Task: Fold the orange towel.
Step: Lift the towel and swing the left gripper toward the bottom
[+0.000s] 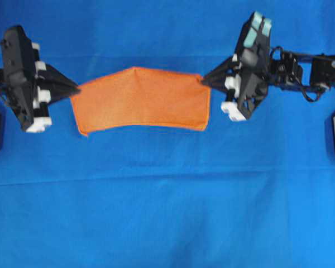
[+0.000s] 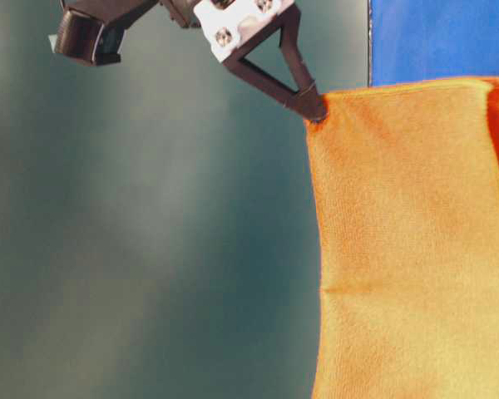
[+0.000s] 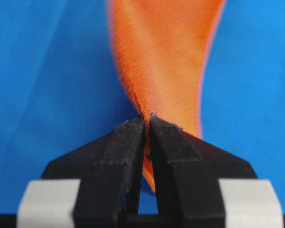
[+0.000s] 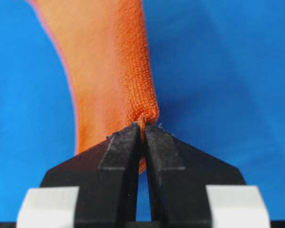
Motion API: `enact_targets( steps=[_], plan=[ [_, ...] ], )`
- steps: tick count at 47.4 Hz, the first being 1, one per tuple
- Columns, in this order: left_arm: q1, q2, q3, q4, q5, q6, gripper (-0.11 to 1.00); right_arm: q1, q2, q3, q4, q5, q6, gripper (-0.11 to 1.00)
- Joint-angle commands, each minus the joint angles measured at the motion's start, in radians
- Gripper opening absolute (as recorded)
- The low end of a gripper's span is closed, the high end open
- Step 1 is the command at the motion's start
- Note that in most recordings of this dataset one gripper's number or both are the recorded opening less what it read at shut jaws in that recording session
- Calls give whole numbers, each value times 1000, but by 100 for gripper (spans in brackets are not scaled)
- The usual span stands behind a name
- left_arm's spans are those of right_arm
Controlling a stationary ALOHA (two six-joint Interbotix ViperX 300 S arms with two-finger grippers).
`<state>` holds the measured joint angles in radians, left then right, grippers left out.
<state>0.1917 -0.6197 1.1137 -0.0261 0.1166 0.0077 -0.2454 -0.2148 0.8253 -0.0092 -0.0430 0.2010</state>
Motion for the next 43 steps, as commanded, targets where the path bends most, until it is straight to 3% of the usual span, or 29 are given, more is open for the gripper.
enact_targets(
  steps=[1, 13, 28, 36, 43],
  plan=[
    [-43, 21, -29, 0, -58, 0, 3, -41, 2, -37, -8, -8, -2, 3],
    [-161, 164, -103, 0, -187, -29, 3, -161, 49, -95, -72, -3, -2, 3],
    [-270, 416, -318, 0, -272, 0, 3, -252, 156, -222, -146, -3, -2, 3],
    [-299, 526, -451, 2, -272, 44, 3, -265, 209, -308, -178, 12, -3, 3],
    [-322, 588, -540, 2, -272, 133, 3, -272, 244, -368, -190, 31, -3, 3]
  ],
)
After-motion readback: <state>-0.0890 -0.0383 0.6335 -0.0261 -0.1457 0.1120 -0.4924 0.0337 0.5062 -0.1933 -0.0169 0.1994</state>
